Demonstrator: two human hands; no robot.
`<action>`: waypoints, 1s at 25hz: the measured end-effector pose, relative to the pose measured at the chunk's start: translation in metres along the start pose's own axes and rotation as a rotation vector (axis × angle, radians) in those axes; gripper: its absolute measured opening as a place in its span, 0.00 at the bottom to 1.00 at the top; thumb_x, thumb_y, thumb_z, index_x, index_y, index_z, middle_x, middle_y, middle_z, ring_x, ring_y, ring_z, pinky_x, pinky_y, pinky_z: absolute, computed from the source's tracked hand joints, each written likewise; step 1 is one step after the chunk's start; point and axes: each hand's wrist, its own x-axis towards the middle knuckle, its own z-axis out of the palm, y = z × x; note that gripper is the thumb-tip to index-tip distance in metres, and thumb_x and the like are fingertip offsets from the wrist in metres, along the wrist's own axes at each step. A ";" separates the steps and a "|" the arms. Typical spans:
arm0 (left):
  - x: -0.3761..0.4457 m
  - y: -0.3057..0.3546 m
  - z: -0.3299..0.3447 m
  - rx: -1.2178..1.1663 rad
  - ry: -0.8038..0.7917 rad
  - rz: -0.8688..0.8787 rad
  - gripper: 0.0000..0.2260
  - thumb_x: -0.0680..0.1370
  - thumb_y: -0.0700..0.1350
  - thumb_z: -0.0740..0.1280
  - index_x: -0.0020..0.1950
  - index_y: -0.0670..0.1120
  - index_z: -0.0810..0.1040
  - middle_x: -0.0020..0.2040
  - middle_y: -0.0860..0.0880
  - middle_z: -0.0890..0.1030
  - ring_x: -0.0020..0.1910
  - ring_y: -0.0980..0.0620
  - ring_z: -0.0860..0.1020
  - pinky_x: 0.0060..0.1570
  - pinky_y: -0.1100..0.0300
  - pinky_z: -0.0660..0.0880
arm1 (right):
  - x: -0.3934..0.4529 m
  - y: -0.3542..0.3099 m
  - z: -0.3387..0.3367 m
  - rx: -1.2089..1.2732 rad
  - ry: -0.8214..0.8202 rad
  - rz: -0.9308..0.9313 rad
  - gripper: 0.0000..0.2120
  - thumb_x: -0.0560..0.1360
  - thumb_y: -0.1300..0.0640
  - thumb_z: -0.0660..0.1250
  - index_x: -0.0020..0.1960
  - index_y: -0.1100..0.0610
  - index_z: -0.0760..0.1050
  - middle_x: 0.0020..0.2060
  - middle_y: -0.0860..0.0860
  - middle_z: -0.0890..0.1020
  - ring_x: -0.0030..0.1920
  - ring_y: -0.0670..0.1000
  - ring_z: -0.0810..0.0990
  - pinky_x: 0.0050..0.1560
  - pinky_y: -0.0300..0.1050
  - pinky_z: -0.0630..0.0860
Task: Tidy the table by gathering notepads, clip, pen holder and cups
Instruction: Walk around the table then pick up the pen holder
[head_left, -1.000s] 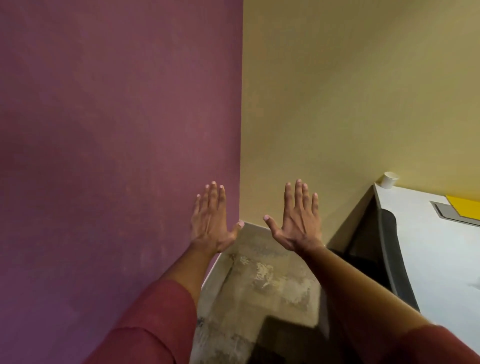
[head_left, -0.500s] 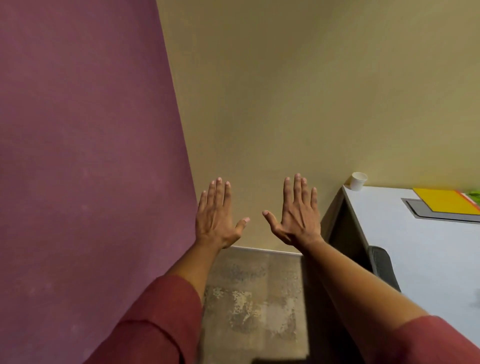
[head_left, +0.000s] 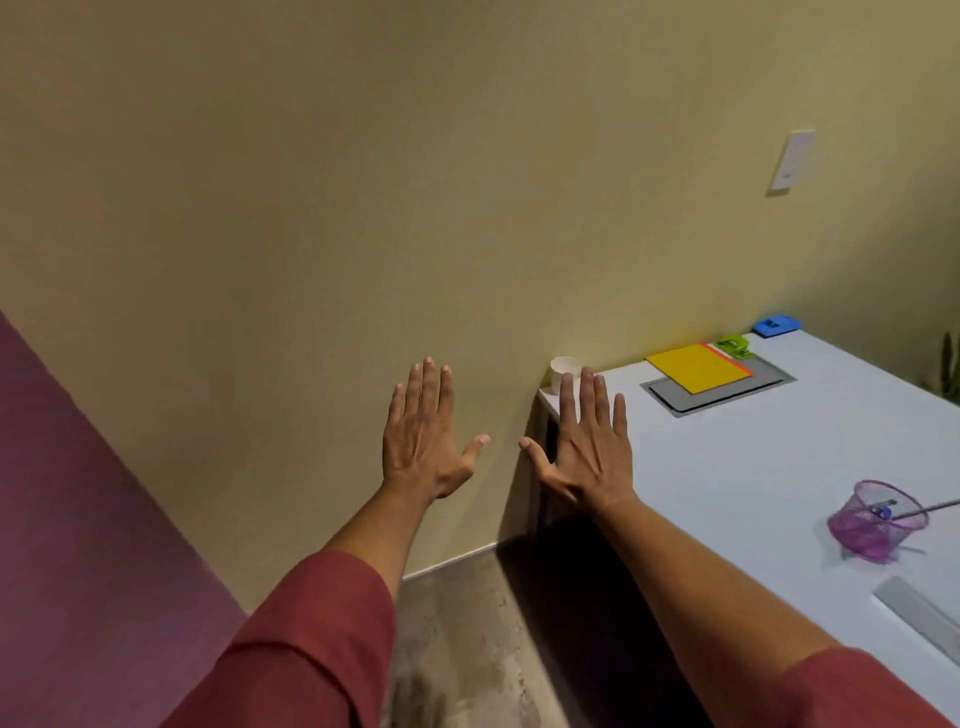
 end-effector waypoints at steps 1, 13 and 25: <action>0.020 0.002 0.007 -0.014 -0.007 0.044 0.45 0.74 0.69 0.53 0.79 0.45 0.38 0.80 0.42 0.39 0.79 0.45 0.39 0.78 0.47 0.42 | 0.009 0.005 0.005 -0.023 0.004 0.048 0.47 0.72 0.28 0.45 0.80 0.57 0.39 0.80 0.59 0.41 0.80 0.57 0.39 0.78 0.60 0.40; 0.157 0.110 0.109 -0.197 -0.134 0.542 0.45 0.75 0.70 0.50 0.79 0.44 0.36 0.80 0.42 0.38 0.79 0.44 0.38 0.78 0.47 0.40 | 0.040 0.099 0.043 -0.169 -0.042 0.577 0.46 0.73 0.28 0.42 0.79 0.55 0.31 0.78 0.57 0.34 0.78 0.57 0.32 0.77 0.59 0.35; 0.208 0.303 0.167 -0.348 -0.261 0.909 0.43 0.77 0.67 0.54 0.80 0.44 0.39 0.80 0.42 0.40 0.79 0.45 0.38 0.77 0.47 0.41 | 0.030 0.249 0.055 -0.177 0.009 0.969 0.46 0.74 0.30 0.47 0.80 0.58 0.39 0.79 0.60 0.43 0.80 0.59 0.41 0.78 0.59 0.40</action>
